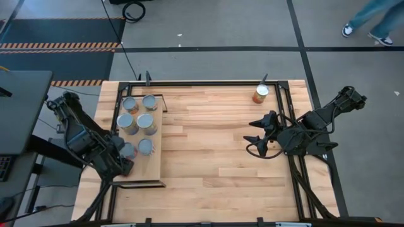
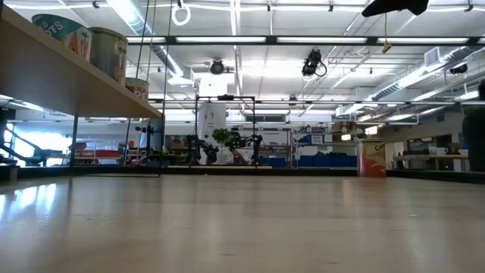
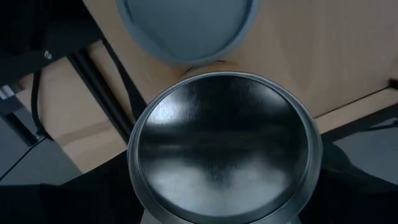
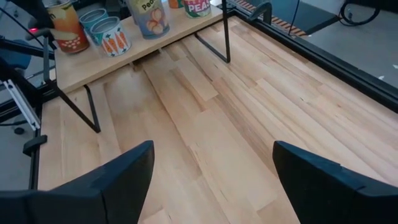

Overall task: Pick and place cans onto a shelf
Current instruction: Put the bottom canned corn on the shelf

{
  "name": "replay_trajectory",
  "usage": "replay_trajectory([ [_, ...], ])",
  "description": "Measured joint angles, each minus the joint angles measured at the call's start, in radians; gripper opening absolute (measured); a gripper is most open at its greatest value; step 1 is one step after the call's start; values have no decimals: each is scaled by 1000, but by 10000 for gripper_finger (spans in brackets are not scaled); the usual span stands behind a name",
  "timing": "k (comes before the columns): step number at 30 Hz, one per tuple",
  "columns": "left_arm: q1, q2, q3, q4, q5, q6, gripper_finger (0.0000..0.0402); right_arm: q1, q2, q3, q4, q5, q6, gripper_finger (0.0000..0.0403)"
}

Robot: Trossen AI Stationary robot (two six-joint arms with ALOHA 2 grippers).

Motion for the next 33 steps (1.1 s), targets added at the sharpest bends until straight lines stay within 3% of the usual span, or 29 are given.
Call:
replay_trajectory([
  [10,-3,0,0,17,36,16,317,0,0,0,0,0,1,362],
  [21,-7,2,0,41,27,4,310,0,0,0,-1,0,-3,364],
  [28,-7,2,0,61,30,7,353,0,0,0,-2,0,-3,364],
  [33,-7,2,0,58,49,20,362,0,0,0,-2,0,-9,365],
])
